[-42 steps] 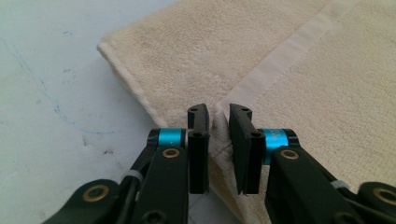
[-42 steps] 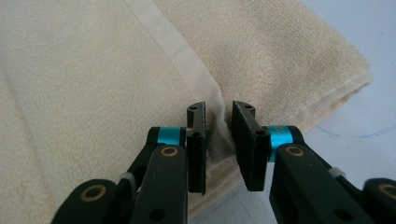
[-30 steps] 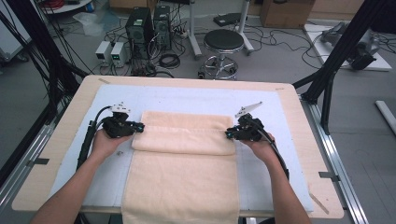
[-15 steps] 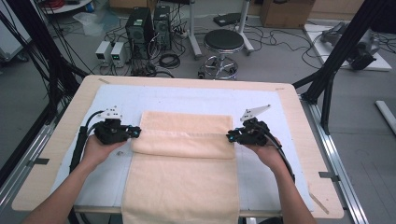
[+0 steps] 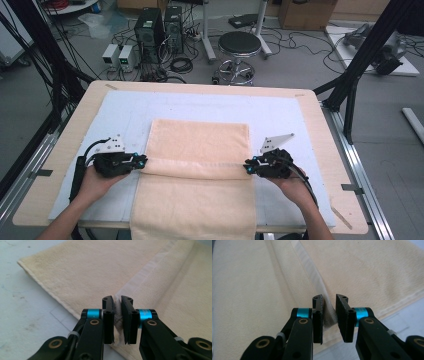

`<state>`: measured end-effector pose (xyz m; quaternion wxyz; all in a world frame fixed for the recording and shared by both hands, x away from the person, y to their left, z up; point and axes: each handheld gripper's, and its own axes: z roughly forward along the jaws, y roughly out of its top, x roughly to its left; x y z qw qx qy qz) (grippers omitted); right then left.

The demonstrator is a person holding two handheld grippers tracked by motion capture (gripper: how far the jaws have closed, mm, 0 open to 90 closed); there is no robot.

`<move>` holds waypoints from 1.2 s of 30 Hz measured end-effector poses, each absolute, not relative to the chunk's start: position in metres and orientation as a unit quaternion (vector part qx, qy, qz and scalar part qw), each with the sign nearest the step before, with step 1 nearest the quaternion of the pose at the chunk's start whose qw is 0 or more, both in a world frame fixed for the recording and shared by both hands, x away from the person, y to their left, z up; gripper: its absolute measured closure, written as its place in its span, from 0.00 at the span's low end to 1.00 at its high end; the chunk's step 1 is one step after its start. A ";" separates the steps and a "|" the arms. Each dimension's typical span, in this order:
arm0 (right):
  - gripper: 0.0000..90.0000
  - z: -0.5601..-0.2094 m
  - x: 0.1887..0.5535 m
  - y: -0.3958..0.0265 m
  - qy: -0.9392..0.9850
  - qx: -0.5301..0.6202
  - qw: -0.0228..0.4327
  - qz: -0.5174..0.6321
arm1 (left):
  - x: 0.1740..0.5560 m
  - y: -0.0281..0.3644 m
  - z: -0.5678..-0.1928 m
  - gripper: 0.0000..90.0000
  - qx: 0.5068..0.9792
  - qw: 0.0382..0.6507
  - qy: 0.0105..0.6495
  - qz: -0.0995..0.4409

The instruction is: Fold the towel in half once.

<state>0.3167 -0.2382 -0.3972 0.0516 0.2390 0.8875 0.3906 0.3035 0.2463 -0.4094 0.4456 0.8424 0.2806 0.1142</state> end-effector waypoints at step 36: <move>0.72 -0.403 0.274 -0.246 0.891 0.198 0.036 0.408 | 0.260 0.254 -0.407 0.65 0.862 0.427 0.251 0.111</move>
